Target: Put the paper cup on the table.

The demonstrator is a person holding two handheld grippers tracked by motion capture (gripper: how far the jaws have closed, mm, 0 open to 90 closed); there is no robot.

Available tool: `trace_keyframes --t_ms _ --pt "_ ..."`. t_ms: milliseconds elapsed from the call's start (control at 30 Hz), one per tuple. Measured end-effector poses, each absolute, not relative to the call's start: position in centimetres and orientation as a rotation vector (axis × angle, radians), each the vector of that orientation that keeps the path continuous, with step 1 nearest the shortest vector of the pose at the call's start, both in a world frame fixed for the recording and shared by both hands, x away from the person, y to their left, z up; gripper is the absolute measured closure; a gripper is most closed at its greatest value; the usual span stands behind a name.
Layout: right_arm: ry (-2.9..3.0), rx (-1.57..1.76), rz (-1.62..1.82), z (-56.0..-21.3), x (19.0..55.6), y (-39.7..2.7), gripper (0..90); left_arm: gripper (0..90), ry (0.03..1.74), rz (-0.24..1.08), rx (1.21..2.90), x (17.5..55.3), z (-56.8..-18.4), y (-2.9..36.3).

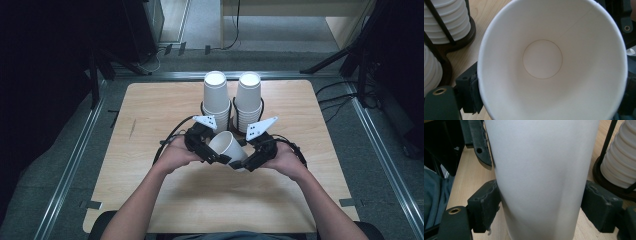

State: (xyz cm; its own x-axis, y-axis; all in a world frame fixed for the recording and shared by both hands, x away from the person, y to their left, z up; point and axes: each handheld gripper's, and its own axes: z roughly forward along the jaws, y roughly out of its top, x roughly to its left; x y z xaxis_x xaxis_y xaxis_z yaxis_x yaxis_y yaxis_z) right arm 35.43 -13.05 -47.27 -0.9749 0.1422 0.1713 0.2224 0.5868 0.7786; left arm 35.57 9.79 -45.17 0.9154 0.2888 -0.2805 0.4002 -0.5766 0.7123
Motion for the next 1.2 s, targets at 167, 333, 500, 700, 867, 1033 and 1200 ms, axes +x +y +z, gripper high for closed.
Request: trace_keyframes --t_ms 167,333,500,700,867,1033,1200 --pt "-2.739 -0.387 -1.285 -47.3 35.4 -12.7 12.7 8.9 0.501 -0.151 2.23 35.6 -44.8 10.4" --pt "-2.746 -0.385 -1.265 -47.3 35.4 -12.8 12.6 8.9 0.52 -0.128 2.243 35.6 -44.5 11.0" --pt "-2.767 -0.391 -1.245 -47.4 35.3 -12.9 13.3 10.1 0.535 -0.114 2.249 35.8 -44.4 11.6" --pt "-2.778 -0.402 -1.259 -47.1 35.3 -13.3 13.4 11.3 0.545 -0.095 2.241 35.8 -44.1 12.2" --pt "-2.774 -0.415 -1.273 -46.8 35.4 -13.8 13.4 11.8 0.538 -0.073 2.251 35.7 -43.8 12.6" --pt "-2.778 -0.434 -1.289 -46.6 35.4 -14.3 13.5 11.8 0.562 -0.065 2.247 35.8 -43.6 13.3" --pt "-2.775 -0.46 -1.314 -46.3 35.4 -14.8 13.6 11.8 0.58 -0.042 2.262 35.9 -43.5 13.9"
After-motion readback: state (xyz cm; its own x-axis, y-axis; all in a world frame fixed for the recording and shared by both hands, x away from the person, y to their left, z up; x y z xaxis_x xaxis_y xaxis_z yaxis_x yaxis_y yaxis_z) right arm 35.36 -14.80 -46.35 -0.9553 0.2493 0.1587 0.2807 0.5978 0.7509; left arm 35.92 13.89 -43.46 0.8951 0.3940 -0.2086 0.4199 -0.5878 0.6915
